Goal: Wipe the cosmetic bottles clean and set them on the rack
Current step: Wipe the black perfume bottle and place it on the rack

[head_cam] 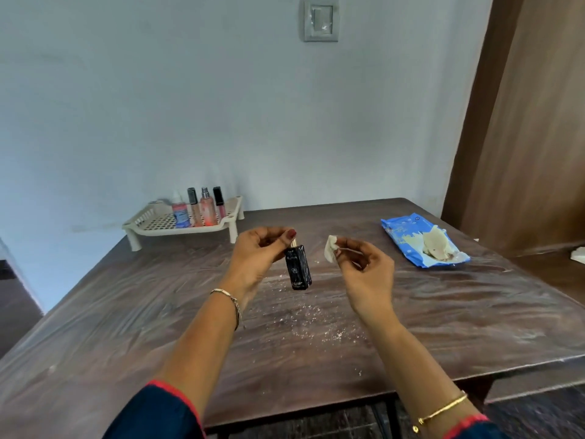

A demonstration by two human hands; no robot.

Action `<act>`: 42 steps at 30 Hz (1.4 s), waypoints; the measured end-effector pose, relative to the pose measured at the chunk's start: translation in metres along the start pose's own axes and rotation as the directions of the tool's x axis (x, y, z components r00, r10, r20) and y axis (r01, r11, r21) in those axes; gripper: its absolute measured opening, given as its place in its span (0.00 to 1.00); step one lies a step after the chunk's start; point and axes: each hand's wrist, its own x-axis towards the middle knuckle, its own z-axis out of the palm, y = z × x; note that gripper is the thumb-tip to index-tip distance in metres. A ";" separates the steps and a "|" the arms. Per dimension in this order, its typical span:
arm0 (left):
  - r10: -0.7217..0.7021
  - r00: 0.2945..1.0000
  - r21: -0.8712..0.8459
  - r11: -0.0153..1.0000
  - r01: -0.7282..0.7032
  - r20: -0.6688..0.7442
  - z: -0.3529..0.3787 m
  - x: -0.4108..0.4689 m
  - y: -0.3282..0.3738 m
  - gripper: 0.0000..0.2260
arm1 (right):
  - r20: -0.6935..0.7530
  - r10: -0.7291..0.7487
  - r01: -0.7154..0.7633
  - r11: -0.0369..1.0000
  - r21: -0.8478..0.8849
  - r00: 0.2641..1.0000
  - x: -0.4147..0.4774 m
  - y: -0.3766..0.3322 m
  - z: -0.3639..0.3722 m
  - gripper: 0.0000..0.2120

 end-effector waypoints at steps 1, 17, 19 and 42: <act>-0.008 1.000 -0.030 1.000 0.008 -0.012 -0.005 -0.008 -0.003 0.16 | 0.016 -0.015 0.016 1.000 -0.011 1.000 -0.011 0.000 0.003 0.14; -0.049 0.996 -0.034 0.998 0.052 0.079 -0.034 -0.054 -0.028 0.06 | 0.430 -0.423 0.600 0.629 -0.494 0.798 -0.077 -0.006 0.026 0.13; -0.058 0.995 -0.028 0.998 0.060 0.082 -0.035 -0.054 -0.030 0.08 | 0.482 -0.450 0.659 0.548 -0.516 0.752 -0.079 -0.004 0.027 0.14; -0.040 0.997 0.218 0.976 0.024 0.067 -0.035 -0.049 -0.023 0.04 | 0.630 -0.248 0.653 0.506 -0.563 0.736 -0.089 -0.009 0.019 0.04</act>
